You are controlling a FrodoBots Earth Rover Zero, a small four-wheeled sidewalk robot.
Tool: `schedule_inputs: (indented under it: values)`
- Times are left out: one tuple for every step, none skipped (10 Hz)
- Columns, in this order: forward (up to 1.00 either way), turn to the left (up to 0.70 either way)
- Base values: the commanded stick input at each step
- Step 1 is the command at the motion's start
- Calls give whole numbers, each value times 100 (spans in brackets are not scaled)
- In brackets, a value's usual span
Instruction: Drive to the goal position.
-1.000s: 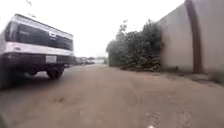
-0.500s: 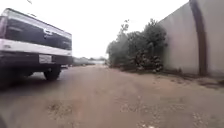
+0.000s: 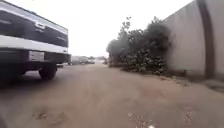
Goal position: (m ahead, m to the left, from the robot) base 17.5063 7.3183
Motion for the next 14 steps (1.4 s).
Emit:
schedule_inputs:
  values:
    - [50, 0]
    - [50, 0]
    - [50, 0]
    - [50, 0]
    - [50, 0]
    - [50, 0]
    - [50, 0]
    - [50, 0]
    - [50, 0]
    - [50, 0]
    - [50, 0]
    - [50, 0]
    - [50, 0]
    - [50, 0]
